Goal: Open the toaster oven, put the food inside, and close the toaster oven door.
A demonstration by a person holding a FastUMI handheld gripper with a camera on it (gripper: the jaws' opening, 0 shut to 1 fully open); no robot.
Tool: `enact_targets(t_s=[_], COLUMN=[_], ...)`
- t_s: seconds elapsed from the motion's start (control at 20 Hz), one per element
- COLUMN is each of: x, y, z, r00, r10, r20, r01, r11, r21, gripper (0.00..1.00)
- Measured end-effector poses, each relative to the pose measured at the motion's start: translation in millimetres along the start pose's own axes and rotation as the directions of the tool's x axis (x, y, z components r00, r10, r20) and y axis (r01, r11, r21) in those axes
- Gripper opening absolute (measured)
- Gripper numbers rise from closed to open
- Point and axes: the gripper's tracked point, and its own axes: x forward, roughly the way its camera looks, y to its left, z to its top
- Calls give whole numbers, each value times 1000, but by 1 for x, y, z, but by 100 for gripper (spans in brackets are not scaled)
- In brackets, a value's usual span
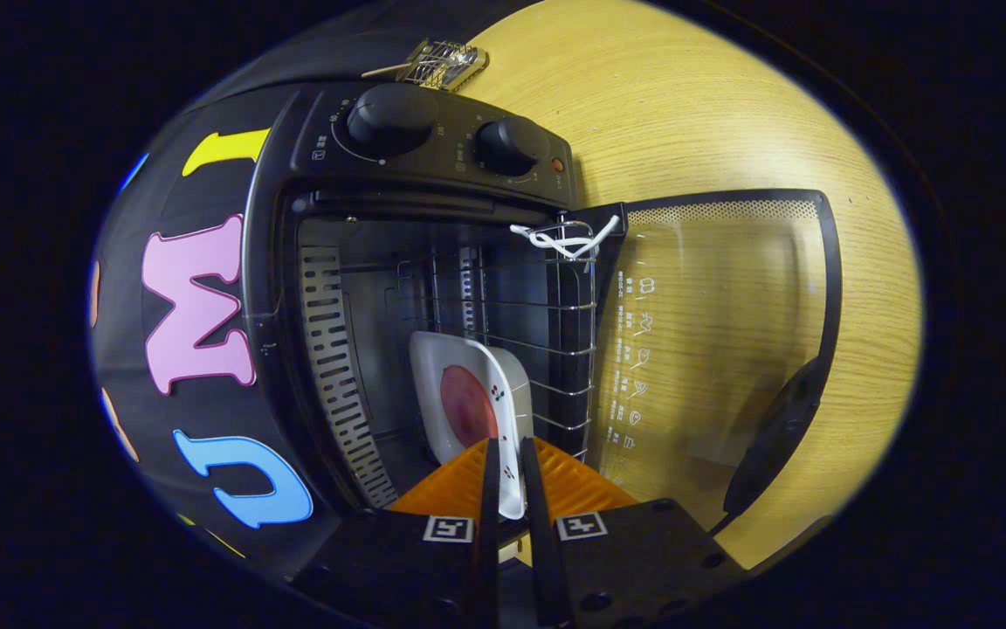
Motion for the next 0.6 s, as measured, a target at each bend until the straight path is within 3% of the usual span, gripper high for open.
enact_targets(t_s=[0.15, 0.25, 0.3, 0.5, 0.6], x=[-13, -23, -29, -52, -70], y=[-3, -7, -6, -7, -8], z=[3, 4, 4, 4, -4], r00=[1000, 999, 999, 995, 988], r10=[-3, -14, -13, -24, -34], r20=[-13, -29, -30, -92, -154], r01=[3, 12, 11, 14, 4], r11=[999, 998, 998, 994, 982], r21=[-38, -64, -70, -108, -189], gripper=[45, 75, 95, 99, 99])
